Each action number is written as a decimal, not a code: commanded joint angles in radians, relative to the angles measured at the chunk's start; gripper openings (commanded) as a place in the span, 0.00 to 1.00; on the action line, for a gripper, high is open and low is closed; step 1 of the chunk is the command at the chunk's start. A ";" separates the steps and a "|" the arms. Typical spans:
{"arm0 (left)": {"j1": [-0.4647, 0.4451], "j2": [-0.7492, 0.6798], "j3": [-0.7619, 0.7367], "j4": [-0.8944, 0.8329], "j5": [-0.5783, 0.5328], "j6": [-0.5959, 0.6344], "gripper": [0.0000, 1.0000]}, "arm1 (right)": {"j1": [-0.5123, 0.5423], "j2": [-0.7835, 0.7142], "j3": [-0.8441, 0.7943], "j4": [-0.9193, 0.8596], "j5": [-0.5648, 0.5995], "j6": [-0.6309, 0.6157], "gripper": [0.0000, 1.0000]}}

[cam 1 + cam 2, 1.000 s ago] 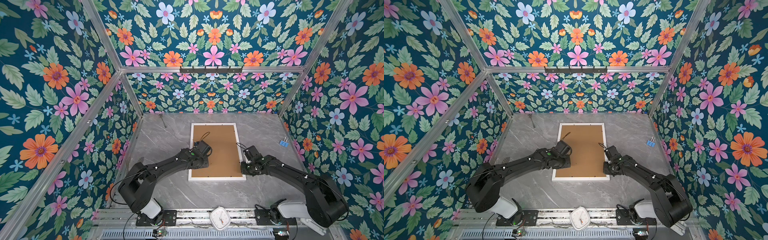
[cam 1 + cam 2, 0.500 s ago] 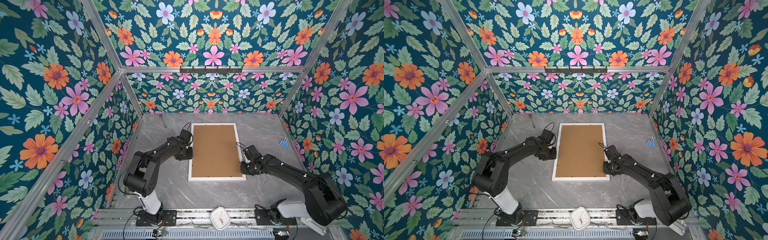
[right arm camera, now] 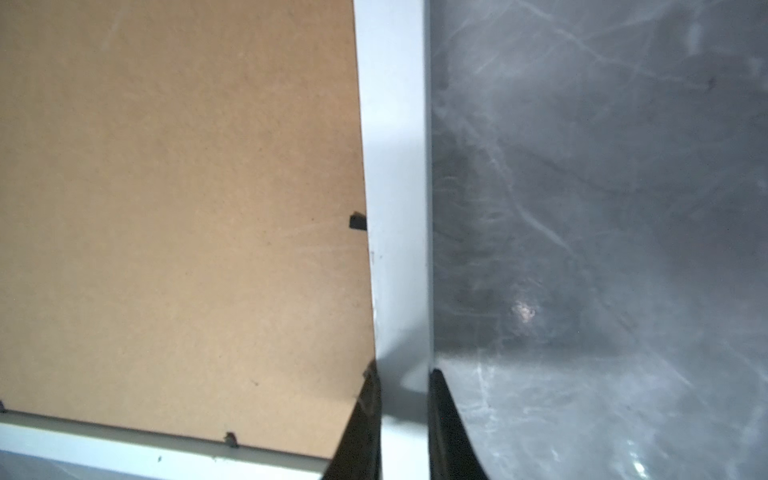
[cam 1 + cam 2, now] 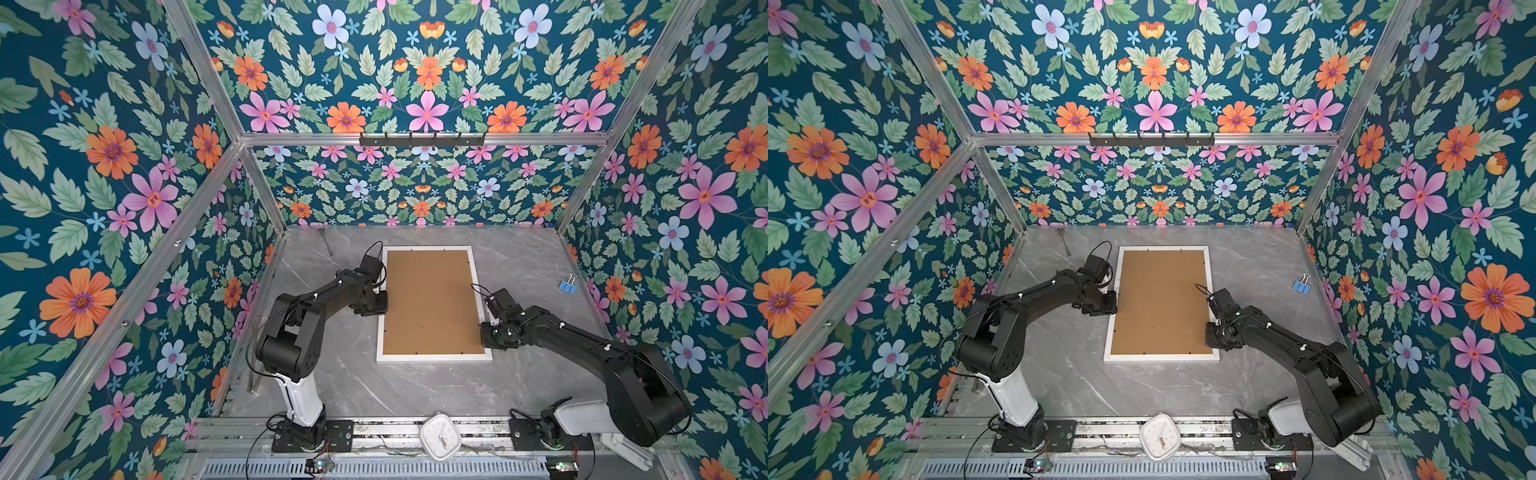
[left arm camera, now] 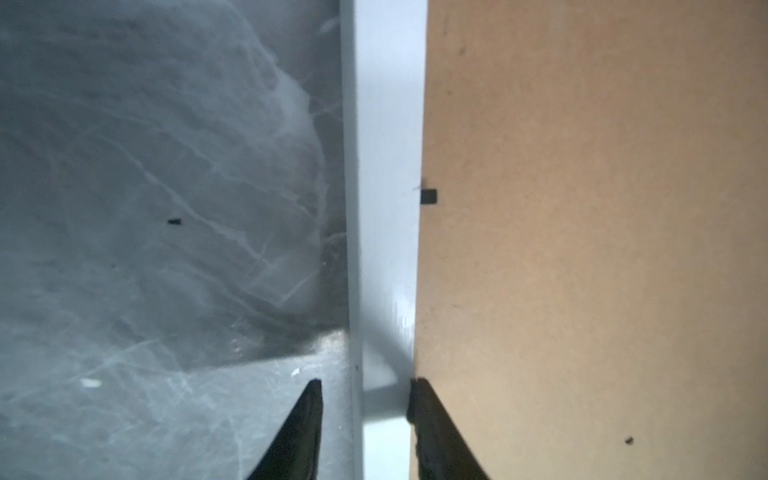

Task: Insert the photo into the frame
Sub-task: 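Move the left gripper back to pinch the frame side edge, then lift the right gripper and move it to the frame's far edge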

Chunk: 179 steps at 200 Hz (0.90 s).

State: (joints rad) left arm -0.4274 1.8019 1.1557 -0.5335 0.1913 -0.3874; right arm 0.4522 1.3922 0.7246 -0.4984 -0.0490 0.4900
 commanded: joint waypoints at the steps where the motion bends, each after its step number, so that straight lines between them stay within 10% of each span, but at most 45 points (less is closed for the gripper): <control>1: 0.001 0.000 -0.014 -0.004 -0.023 0.003 0.32 | 0.000 0.010 -0.007 -0.006 -0.007 0.000 0.00; 30: -0.003 -0.011 -0.037 0.006 -0.006 -0.007 0.24 | 0.001 -0.003 0.003 -0.020 -0.005 0.001 0.03; 85: -0.038 -0.045 -0.080 -0.031 -0.018 -0.011 0.11 | -0.002 -0.039 0.098 -0.089 0.028 -0.040 0.39; 179: -0.118 -0.168 -0.180 -0.064 -0.020 -0.079 0.08 | -0.190 0.038 0.294 0.007 -0.284 -0.054 0.50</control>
State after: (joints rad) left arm -0.5270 1.6547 0.9947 -0.5514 0.1551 -0.4469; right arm 0.2741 1.3949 0.9737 -0.5407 -0.2382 0.4423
